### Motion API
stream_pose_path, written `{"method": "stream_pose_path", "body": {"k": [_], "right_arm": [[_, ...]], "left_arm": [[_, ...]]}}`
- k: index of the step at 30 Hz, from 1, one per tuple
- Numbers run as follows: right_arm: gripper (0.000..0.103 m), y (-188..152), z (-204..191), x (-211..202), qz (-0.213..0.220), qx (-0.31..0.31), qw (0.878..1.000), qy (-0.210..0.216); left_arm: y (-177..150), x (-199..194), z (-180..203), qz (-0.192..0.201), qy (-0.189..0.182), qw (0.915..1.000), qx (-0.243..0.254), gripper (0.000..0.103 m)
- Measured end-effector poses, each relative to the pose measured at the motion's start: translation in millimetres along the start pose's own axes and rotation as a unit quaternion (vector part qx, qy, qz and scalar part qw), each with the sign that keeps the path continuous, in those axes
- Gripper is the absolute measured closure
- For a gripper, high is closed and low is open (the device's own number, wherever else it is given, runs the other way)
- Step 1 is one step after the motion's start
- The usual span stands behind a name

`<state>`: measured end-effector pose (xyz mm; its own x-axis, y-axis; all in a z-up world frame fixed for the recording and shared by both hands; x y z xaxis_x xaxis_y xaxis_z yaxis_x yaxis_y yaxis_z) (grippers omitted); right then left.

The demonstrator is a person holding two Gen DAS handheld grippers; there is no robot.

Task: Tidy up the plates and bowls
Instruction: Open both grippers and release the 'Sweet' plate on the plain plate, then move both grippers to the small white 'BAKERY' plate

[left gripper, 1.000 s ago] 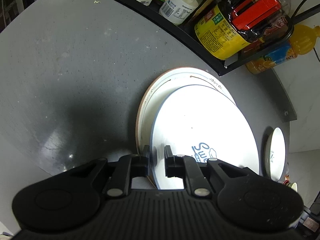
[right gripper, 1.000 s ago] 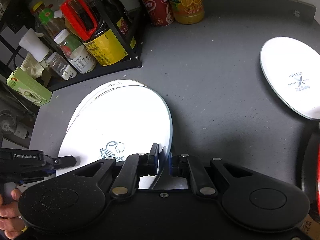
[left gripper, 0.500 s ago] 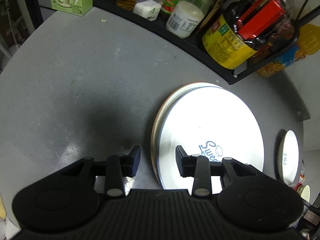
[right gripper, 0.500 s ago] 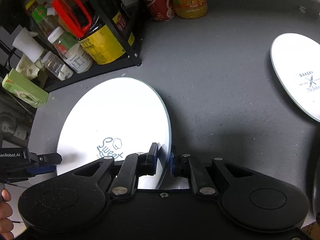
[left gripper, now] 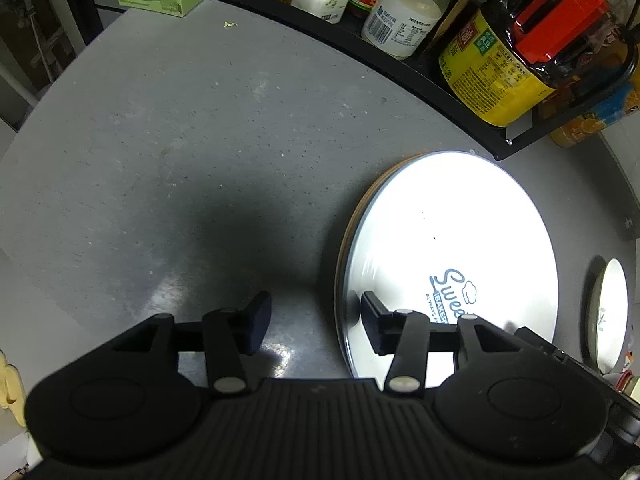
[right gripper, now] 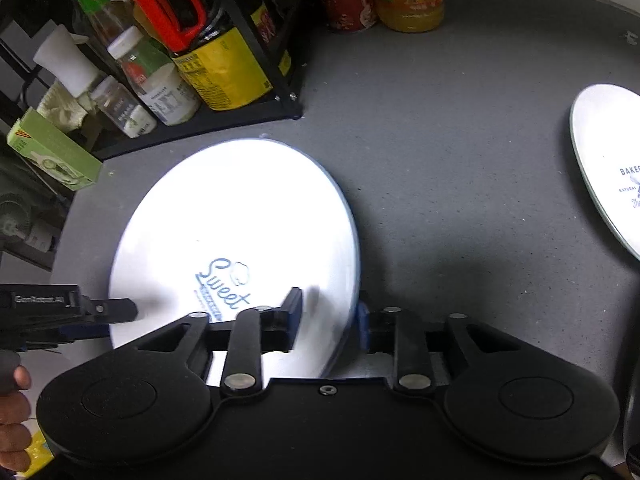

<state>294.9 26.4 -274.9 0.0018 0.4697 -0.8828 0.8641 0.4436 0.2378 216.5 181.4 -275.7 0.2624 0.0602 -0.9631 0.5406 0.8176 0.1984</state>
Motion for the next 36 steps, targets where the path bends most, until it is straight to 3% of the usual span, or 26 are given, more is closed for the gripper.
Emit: {"method": "stream_pose_path", "body": {"k": [2, 9, 20, 26, 36], "right_arm": [[0.059, 2.3, -4.7, -5.7, 0.005, -0.006, 1.0, 0.005], [0.049, 11.0, -7.9, -25.0, 0.025, -0.002, 1.0, 0.013], [0.026, 16.6, -9.8, -70.6, 0.079, 0.015, 0.997, 0.021], [0.019, 10.1, -6.3, -88.1, 0.093, 0.028, 0.995, 0.014], [0.013, 1.6, 13.6, -122.1, 0.116, 0.047, 0.992, -0.011]], "left_arm": [[1.7, -5.7, 1.2, 0.006, 0.006, 1.0, 0.003, 0.055], [6.1, -26.4, 7.1, 0.017, 0.001, 0.9998, 0.009, 0.052], [2.4, -70.2, 27.9, 0.058, -0.038, 0.9971, 0.03, 0.036], [-6.0, -82.6, 37.2, 0.065, -0.05, 0.9955, 0.046, 0.029], [-19.0, -95.7, 76.5, 0.064, -0.085, 0.9908, 0.083, 0.028]]}}
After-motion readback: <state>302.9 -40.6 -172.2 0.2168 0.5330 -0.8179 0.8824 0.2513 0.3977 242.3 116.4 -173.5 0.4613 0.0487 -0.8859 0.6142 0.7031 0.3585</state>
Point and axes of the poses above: each gripper's, at about its wrist camera, not at the fingertips, and x roughly the way its jaws point, z to its right, y to its top, the point moved 9 cm from there along x, roughly the way its jaws point, and after that the axes turned 3 degrees about y, right-handed, at the moved point
